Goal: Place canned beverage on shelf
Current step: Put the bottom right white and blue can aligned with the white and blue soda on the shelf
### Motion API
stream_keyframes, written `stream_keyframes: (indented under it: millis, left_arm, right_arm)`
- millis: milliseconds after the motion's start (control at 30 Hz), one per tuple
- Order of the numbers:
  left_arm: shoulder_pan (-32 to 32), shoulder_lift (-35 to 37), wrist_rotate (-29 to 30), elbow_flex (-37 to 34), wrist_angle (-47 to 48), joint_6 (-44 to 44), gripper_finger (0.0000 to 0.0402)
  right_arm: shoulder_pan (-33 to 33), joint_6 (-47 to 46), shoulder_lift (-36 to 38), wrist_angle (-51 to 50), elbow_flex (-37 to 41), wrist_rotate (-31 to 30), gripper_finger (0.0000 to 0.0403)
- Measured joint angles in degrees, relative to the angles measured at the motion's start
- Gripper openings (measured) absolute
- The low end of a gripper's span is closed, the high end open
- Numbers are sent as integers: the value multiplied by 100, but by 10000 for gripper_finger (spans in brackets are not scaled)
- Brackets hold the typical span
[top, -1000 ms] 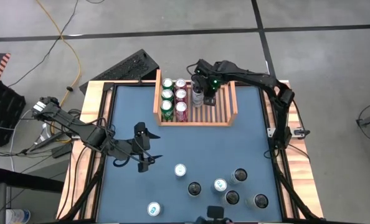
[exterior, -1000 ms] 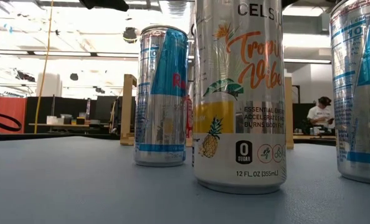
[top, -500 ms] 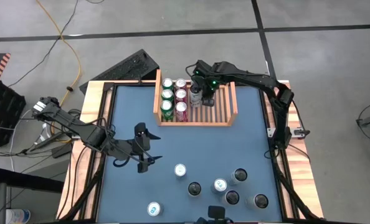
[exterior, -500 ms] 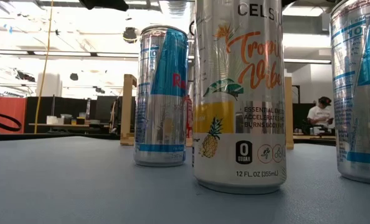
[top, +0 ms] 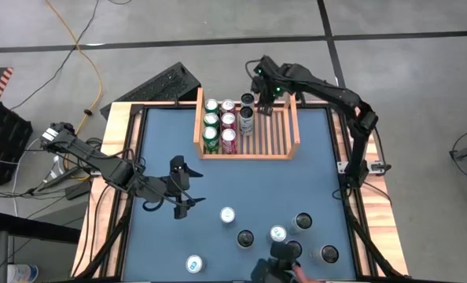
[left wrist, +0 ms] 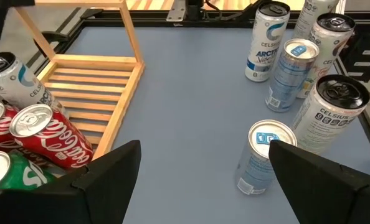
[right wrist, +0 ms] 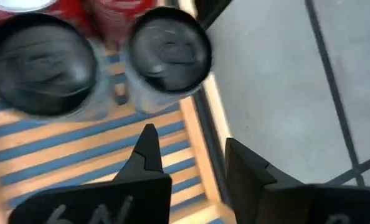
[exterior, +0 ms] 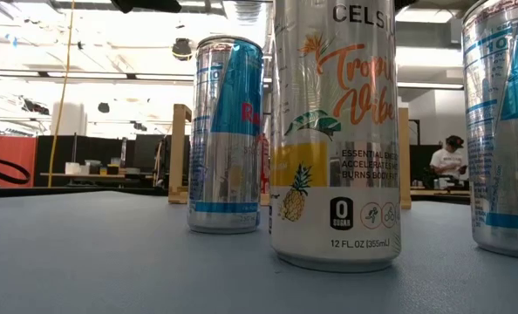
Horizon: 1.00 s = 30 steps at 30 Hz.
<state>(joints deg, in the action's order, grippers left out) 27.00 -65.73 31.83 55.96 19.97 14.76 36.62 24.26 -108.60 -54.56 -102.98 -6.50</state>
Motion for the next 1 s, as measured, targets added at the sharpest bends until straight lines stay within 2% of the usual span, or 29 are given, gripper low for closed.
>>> stream_keyframes:
  millis: [400,1000]
  left_arm:
    - [0,-2,48,0,-15,-76,341]
    - [0,-2,49,0,-9,-50,341]
  right_arm:
    - [152,143,-507,115,15,202,97]
    - [172,469,-533,435,13,339,97]
